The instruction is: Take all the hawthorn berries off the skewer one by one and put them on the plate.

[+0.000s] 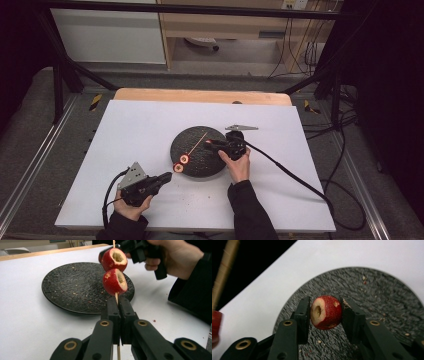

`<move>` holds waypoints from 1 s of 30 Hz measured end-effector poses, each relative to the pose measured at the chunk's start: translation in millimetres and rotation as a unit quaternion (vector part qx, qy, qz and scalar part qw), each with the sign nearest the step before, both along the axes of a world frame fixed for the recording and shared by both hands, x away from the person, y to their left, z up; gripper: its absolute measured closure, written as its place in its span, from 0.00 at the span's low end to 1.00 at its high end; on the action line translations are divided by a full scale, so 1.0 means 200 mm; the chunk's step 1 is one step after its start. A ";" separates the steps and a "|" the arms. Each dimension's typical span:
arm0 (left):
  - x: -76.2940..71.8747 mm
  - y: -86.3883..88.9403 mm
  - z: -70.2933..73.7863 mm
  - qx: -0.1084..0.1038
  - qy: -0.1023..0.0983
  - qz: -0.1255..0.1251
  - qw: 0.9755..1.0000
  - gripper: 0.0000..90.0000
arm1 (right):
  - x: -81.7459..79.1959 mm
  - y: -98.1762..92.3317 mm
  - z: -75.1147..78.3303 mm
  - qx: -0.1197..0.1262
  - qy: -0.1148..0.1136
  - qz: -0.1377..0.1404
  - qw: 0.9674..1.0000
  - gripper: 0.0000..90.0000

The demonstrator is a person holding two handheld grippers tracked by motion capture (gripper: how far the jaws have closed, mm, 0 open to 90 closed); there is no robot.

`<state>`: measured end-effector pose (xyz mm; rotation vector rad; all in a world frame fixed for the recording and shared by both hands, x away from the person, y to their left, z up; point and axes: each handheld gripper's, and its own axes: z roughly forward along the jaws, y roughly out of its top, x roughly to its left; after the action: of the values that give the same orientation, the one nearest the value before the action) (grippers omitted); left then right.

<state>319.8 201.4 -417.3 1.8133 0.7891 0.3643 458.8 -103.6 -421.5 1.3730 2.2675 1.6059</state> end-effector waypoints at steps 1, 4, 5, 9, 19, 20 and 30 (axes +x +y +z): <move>0.00 0.00 0.00 0.000 0.000 0.000 1.000 0.98 | 0.00 0.01 -0.02 -0.004 0.004 0.001 1.000 0.69; 0.00 0.00 0.00 0.003 0.001 0.000 1.000 0.98 | 0.01 0.03 -0.07 -0.018 0.014 0.002 1.000 0.69; 0.00 0.00 0.00 0.003 0.001 0.000 1.000 0.98 | 0.01 0.03 -0.08 -0.022 0.016 0.004 1.000 0.69; 0.00 0.00 -0.01 0.004 0.002 0.001 1.000 0.98 | 0.00 0.05 -0.12 -0.037 0.024 0.005 0.999 0.69; 0.01 0.00 -0.01 0.006 0.004 0.001 1.000 0.98 | 0.00 0.06 -0.16 -0.061 0.027 0.003 0.998 0.66; 0.00 0.00 -0.01 0.006 0.003 0.001 1.000 0.98 | -0.01 0.06 -0.16 -0.061 0.024 0.002 0.998 0.64; 0.01 -0.01 -0.01 0.007 0.004 0.003 1.000 0.98 | -0.08 0.00 0.02 -0.030 -0.011 0.013 0.999 0.36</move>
<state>320.9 199.9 -419.7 1.8278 0.7994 0.3663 442.2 -102.8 -417.0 1.3124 2.3097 1.5393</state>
